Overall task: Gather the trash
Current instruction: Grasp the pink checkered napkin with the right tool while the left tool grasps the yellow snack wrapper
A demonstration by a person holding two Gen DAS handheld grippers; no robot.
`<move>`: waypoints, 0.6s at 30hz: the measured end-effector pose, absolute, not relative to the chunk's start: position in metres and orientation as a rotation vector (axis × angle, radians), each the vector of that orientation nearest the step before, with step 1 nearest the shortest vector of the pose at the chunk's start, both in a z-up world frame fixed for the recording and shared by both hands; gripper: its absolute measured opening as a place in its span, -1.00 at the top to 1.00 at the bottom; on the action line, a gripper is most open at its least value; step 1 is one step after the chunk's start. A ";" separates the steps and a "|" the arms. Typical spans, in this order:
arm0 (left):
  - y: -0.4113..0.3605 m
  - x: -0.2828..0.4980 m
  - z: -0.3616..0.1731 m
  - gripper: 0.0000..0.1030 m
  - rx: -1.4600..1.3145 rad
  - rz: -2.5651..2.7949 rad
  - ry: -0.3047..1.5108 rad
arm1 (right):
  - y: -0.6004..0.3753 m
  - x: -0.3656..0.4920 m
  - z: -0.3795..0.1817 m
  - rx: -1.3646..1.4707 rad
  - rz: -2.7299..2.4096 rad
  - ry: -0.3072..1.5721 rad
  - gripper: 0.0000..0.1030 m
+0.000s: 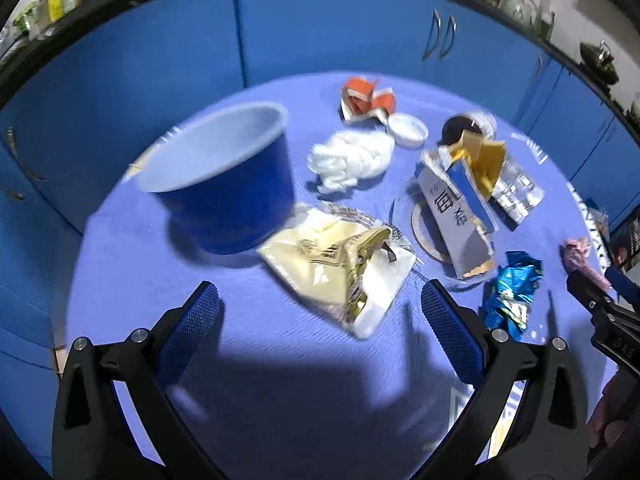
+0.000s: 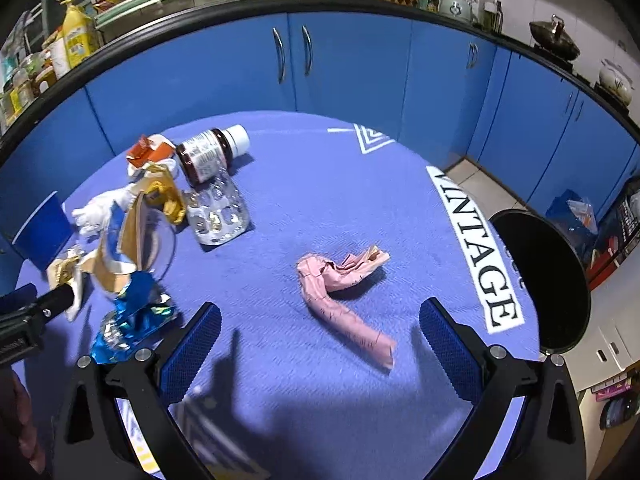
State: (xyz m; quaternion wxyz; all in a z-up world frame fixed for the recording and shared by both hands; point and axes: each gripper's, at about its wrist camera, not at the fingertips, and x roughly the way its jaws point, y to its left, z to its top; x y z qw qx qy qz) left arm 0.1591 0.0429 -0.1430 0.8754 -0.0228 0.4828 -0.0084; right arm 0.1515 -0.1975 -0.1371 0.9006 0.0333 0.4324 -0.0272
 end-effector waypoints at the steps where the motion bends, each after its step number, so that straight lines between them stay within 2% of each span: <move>1: 0.041 0.163 -0.147 -0.94 -0.044 -0.014 1.024 | -0.198 0.154 -0.139 0.070 -0.057 0.901 -0.88; 7: 0.037 0.174 -0.155 -0.94 0.005 0.019 1.026 | -0.202 0.169 -0.150 0.090 -0.047 0.933 -0.88; 10: 0.038 0.174 -0.154 -0.86 0.005 0.014 1.014 | -0.205 0.174 -0.150 0.127 -0.021 0.927 -0.84; 12: 0.041 0.170 -0.152 -0.55 0.007 0.012 0.999 | -0.201 0.175 -0.149 0.103 -0.016 0.918 -0.52; 14: 0.041 0.169 -0.149 -0.45 0.009 0.013 0.992 | -0.194 0.175 -0.146 0.045 -0.008 0.907 0.19; 16: 0.042 0.169 -0.148 -0.36 0.013 0.012 0.988 | -0.189 0.175 -0.144 0.041 0.032 0.916 0.60; 18: 0.044 0.167 -0.146 -0.18 0.007 0.009 0.981 | -0.189 0.174 -0.143 0.055 0.049 0.921 0.61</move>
